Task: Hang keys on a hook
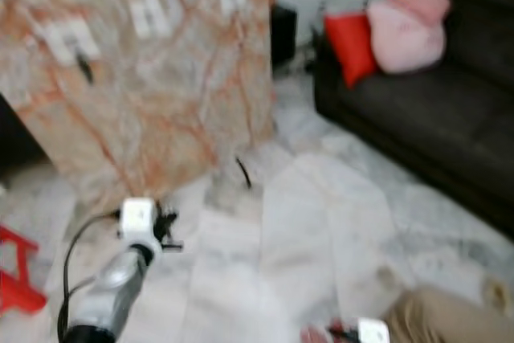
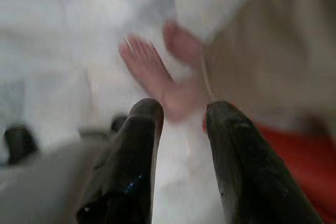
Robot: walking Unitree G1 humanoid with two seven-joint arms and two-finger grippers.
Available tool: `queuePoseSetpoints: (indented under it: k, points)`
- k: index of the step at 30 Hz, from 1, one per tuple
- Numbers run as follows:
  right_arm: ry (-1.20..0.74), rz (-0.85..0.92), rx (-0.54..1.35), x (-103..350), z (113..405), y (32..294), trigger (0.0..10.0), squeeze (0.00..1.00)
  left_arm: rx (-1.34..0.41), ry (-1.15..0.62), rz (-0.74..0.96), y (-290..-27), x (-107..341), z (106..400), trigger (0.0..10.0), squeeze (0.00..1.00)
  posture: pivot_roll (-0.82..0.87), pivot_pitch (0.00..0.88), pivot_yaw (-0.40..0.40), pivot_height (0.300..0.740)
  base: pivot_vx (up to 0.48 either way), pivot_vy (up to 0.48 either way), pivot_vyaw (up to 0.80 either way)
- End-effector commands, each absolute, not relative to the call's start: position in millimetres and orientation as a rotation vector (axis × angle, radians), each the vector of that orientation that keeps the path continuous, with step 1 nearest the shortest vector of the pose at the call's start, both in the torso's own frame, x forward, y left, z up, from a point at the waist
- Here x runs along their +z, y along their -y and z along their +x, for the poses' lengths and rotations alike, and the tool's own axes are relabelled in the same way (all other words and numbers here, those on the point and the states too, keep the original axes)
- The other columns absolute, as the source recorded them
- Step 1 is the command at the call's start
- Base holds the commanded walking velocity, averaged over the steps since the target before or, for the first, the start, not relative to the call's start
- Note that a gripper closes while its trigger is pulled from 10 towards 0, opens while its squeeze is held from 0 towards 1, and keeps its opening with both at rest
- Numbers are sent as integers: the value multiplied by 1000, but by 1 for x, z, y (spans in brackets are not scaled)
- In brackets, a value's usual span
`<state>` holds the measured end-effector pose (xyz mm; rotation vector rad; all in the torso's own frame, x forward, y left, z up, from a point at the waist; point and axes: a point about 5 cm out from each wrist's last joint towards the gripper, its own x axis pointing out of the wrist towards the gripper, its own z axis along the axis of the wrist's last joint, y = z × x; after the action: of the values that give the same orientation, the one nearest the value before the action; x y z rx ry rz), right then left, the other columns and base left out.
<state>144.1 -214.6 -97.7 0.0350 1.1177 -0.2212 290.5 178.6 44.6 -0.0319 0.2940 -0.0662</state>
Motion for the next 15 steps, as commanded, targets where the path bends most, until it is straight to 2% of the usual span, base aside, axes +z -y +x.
queuePoseSetpoints:
  k: [1,15]
  points:
    - [-1092,51,-195,-96,153,203,10000,0,-25,-299,-12,-191,43,288,10000,0,-41,0,-29,740,394,0,0]
    - [-1096,40,-188,-96,154,204,10000,0,10,-294,-16,-195,42,285,10000,0,-23,0,-47,740,396,0,0]
